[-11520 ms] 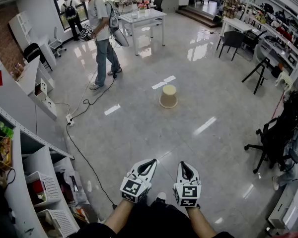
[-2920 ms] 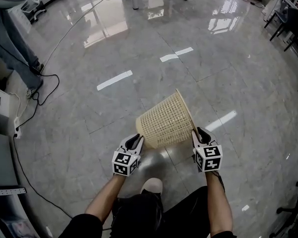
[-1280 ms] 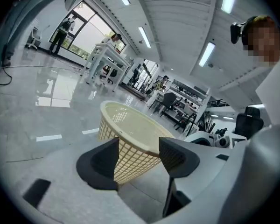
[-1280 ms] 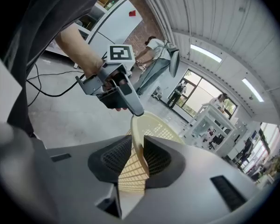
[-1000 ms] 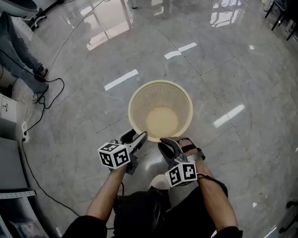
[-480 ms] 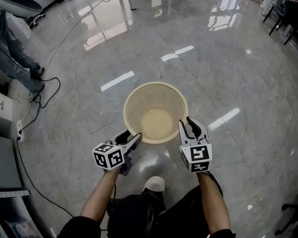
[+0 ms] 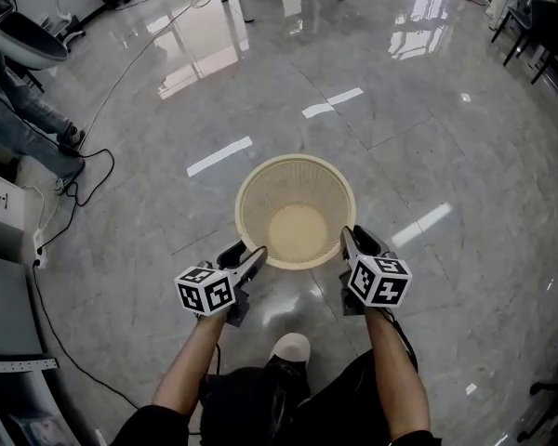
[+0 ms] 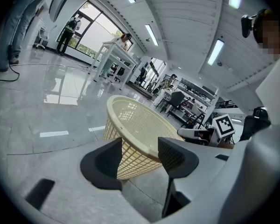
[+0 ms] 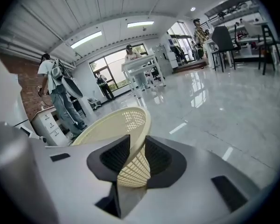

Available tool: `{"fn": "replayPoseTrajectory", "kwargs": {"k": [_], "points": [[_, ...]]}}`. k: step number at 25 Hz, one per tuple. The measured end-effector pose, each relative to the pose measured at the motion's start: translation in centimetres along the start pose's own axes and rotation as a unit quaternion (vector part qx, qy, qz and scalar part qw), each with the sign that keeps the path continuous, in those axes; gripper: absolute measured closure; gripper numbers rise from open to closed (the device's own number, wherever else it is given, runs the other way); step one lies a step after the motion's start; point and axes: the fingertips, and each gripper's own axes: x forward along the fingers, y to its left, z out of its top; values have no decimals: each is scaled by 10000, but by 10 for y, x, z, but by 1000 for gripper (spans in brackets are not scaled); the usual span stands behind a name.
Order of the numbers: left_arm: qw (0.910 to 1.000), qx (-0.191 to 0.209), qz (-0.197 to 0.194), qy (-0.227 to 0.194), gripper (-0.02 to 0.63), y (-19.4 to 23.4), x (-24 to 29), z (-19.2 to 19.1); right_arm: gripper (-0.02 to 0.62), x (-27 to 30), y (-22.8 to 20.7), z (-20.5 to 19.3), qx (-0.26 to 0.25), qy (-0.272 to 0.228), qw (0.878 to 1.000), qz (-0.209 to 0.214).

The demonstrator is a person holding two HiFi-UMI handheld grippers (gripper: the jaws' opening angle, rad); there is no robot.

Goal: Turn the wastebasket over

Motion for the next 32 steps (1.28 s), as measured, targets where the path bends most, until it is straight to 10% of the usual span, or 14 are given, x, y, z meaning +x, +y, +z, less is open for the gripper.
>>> {"fn": "replayPoseTrajectory", "kwargs": {"k": [8,15,18,26,32], "points": [[9999,-42,61,-156,365,16,16,22,486,-11,6,-8,-95,200,9997,36],[9818,1428,447,-1167,374,-4,-17,48,522,-41,-14,31,-1124,-473,9901,-697],[9718,1921,200,-1354,546,-27,-21,54,563,-50,-6,40,-1362,-729,9861,-611],[9625,2396,95,-1269,598,-59,-12,62,583,-57,46,41,-2491,-746,9656,-87],[9640,2431,-15,-1075,598,-126,-49,134,583,-113,90,114,-2317,-653,9706,-11]]}}
